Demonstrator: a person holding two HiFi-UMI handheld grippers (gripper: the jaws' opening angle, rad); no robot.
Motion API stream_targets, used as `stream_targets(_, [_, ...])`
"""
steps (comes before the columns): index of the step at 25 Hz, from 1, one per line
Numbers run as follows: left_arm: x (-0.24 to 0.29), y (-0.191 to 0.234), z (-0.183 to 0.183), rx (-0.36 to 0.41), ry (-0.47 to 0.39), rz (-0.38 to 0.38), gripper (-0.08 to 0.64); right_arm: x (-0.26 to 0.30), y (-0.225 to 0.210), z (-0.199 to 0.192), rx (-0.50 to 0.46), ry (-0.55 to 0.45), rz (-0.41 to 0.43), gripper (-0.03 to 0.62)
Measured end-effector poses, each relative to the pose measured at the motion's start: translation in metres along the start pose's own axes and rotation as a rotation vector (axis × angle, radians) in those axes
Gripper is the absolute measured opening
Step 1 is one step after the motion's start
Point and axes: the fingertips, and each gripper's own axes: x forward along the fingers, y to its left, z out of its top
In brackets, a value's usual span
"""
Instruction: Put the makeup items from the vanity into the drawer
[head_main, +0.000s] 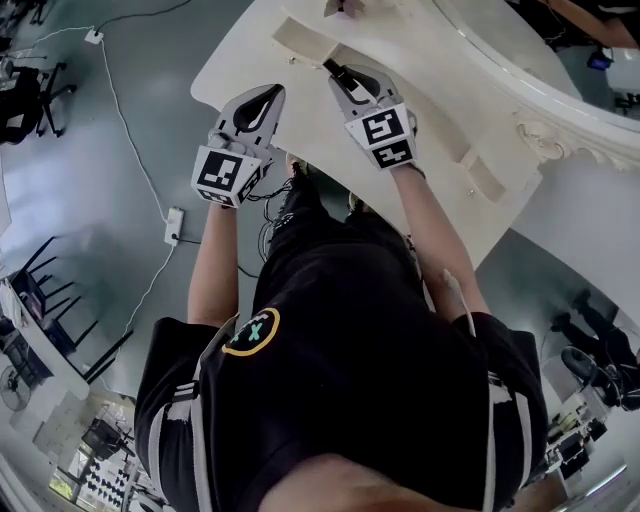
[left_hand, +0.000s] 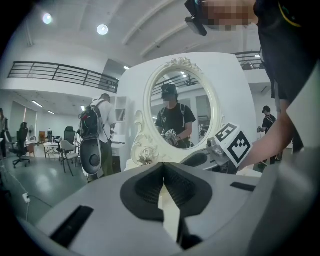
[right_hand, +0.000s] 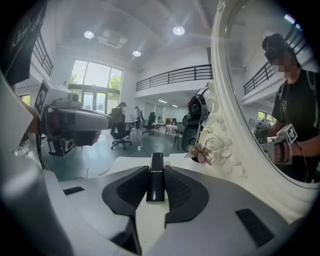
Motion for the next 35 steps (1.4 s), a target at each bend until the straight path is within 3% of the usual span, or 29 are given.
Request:
stream_targets(9, [0.019,0.067,-0.015,-0.006,-0.018,-0.107,0.021,0.064,-0.017,0.015,0.010,0.074,-0.093,0.117])
stream_targets(16, [0.026,0.093,-0.018,-0.027,-0.028,-0.165,0.021,0.094,-0.027,0.012,0.020,0.135,-0.124,0.117])
stream_targets(25, [0.032,0.100,-0.019,-0.030,-0.004,-0.109,0.021,0.125,-0.030,-0.007,0.033,0.168,-0.058,0.117])
stream_targets(35, [0.029,0.100,-0.013,-0.037,0.003,-0.090,0.021,0.163,-0.033,-0.047,0.063,0.271,0.006,0.117])
